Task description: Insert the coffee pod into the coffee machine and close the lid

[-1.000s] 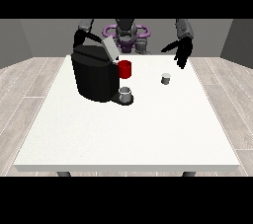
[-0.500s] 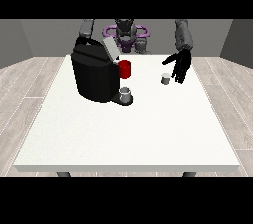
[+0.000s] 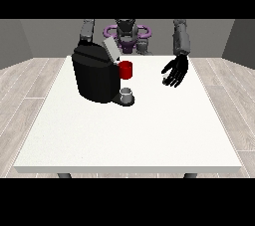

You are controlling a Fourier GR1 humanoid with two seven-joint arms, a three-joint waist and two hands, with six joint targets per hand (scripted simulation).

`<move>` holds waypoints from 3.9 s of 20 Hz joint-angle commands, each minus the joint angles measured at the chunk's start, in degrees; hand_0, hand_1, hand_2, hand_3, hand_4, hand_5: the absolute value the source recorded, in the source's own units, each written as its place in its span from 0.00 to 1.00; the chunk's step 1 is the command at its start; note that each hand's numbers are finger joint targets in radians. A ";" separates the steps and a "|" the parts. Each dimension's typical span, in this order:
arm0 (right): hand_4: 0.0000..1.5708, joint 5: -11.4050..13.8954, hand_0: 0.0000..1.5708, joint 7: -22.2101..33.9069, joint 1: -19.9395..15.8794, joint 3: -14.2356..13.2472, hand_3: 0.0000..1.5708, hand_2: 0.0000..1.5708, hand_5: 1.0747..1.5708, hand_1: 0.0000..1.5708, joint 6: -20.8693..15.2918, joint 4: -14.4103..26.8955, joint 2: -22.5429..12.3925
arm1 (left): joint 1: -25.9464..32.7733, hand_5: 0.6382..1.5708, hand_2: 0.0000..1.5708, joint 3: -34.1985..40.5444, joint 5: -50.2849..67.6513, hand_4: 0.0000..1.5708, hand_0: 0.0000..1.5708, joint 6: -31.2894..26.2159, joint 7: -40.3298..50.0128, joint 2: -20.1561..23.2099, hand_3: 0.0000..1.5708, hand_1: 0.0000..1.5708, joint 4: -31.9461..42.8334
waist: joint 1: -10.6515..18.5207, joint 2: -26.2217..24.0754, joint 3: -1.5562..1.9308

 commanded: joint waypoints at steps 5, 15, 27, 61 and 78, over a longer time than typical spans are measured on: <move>0.00 -0.01 0.00 -1.66 -4.22 -2.13 0.00 0.00 1.00 0.00 0.22 5.90 -0.59 | -3.08 1.00 0.61 -5.20 -9.81 0.23 0.52 4.16 -1.19 -0.41 0.51 0.52 3.51 | 1.04 1.95 0.02; 0.00 -2.47 0.00 -3.91 0.05 -1.16 0.00 0.00 1.00 0.00 2.43 6.57 0.14 | -4.68 1.00 0.62 -6.23 -15.45 0.25 0.48 0.09 -1.89 1.48 0.54 0.48 12.20 | -0.37 -2.10 0.01; 0.00 1.12 0.00 -2.68 -0.30 -2.78 0.00 0.00 1.00 0.00 -0.96 13.73 -1.17 | -10.98 1.00 0.91 -1.90 -9.84 0.33 0.92 -6.34 -6.08 -4.25 0.87 0.92 10.89 | 1.91 -6.23 0.03; 0.02 1.00 0.00 0.12 -8.93 -4.11 0.00 0.00 1.00 0.00 -0.18 10.97 -1.58 | -37.54 1.00 0.81 6.12 -8.62 0.31 0.78 -22.48 12.82 -4.04 0.80 0.78 9.93 | -6.79 -5.68 0.03; 0.00 -0.71 0.00 -1.86 -11.63 -7.51 0.00 0.00 1.00 0.00 0.23 11.12 -3.60 | -41.19 1.00 0.82 7.03 -9.43 0.28 0.80 -20.16 10.26 -3.56 0.78 0.80 12.37 | -7.91 2.17 0.05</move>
